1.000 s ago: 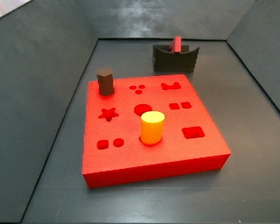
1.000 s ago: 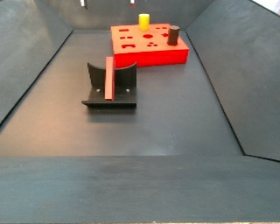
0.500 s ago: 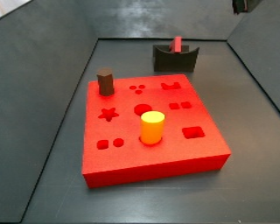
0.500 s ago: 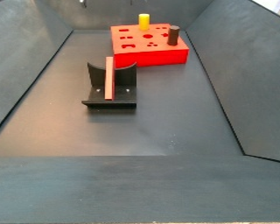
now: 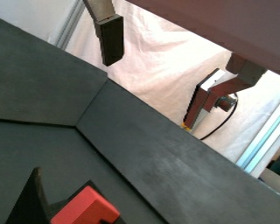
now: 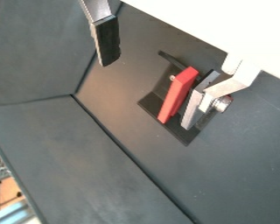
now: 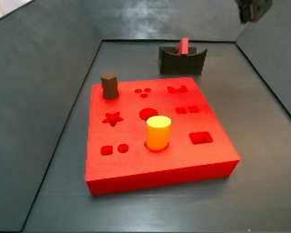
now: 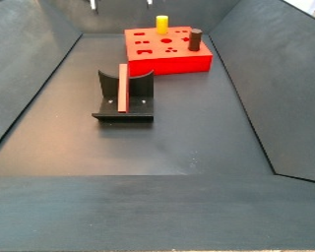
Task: Pick up the double-square object. Move up. Rotate the double-square object. Place the double-square object on the fixture. Regrasp the double-square object. Move to above the board. Insert the double-square object.
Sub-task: Regrasp the double-square object.
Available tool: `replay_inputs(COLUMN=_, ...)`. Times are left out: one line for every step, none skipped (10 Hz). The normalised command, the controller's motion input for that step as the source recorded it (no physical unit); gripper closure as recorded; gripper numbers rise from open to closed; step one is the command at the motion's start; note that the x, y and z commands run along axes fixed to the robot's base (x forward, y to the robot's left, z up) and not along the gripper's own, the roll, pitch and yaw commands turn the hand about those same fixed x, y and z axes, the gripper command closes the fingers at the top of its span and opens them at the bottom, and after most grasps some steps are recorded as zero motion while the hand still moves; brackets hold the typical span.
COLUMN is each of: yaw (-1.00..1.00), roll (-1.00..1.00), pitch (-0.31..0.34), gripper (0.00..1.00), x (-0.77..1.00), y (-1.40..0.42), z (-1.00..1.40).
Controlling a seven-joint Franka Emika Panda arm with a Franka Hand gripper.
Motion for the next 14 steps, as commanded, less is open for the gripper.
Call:
replay_inputs(yaw=0.17, roll=0.1, pitch=0.005, gripper=0.0, x=0.05, y=0.06, z=-1.0)
replay_inputs(yaw=0.16, roll=0.1, pitch=-0.021, gripper=0.0, x=0.06, y=0.06, z=-1.0)
replay_inputs(yaw=0.13, roll=0.09, pitch=-0.057, gripper=0.0, x=0.07, y=0.06, z=-1.0)
replay_inputs(yaw=0.11, roll=0.07, pitch=-0.074, gripper=0.0, x=0.08, y=0.05, z=-1.0)
replay_inputs(yaw=0.08, roll=0.07, pitch=-0.095, gripper=0.0, x=0.09, y=0.04, z=-1.0)
replay_inputs(yaw=0.05, roll=0.07, pitch=-0.099, gripper=0.0, x=0.09, y=0.04, z=-1.0)
replay_inputs(yaw=0.02, roll=0.06, pitch=-0.092, gripper=0.0, x=0.1, y=0.04, z=-1.0)
replay_inputs(yaw=0.01, roll=0.06, pitch=-0.085, gripper=0.0, x=0.11, y=0.03, z=-1.0)
replay_inputs(yaw=-0.01, roll=0.07, pitch=-0.068, gripper=0.0, x=0.11, y=0.02, z=-1.0)
replay_inputs(yaw=-0.02, roll=0.06, pitch=-0.055, gripper=0.0, x=0.1, y=0.02, z=-0.86)
replay_inputs(yaw=-0.02, roll=0.06, pitch=-0.036, gripper=0.0, x=0.09, y=0.01, z=-0.72)
replay_inputs(yaw=-0.02, roll=0.06, pitch=-0.023, gripper=0.0, x=0.08, y=0.01, z=-0.58)
replay_inputs(yaw=-0.01, roll=0.05, pitch=-0.012, gripper=0.0, x=0.07, y=0.0, z=-0.4)
replay_inputs(yaw=0.0, roll=0.05, pitch=-0.007, gripper=0.0, x=0.07, y=0.0, z=-0.27)
